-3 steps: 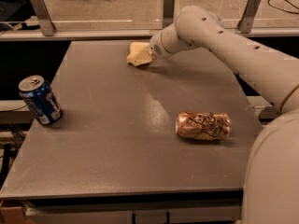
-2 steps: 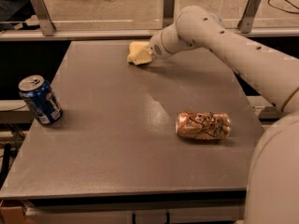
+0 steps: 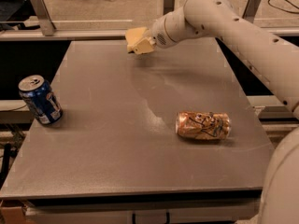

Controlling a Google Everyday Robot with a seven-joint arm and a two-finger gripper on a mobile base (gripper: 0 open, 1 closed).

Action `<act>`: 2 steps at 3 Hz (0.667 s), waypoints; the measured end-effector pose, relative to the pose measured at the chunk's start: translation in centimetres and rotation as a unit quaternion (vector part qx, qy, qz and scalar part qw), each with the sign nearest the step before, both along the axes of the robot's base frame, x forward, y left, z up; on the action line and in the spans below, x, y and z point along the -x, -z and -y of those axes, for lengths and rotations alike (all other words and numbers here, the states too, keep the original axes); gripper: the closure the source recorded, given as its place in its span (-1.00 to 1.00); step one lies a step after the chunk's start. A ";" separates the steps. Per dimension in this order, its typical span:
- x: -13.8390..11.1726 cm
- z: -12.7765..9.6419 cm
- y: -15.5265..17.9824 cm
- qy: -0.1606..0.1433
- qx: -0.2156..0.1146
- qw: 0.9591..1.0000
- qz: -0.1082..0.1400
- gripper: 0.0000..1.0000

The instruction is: Move sponge near orange can

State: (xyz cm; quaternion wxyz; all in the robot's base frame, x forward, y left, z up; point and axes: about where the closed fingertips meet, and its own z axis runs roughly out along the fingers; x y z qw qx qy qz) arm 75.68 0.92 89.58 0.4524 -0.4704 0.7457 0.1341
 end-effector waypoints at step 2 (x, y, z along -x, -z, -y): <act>1.9 -0.1 1.2 -0.024 0.027 0.999 -0.005 1.00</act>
Offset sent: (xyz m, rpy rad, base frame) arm -0.0507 -0.0025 -0.0272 -0.1437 0.0180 0.1178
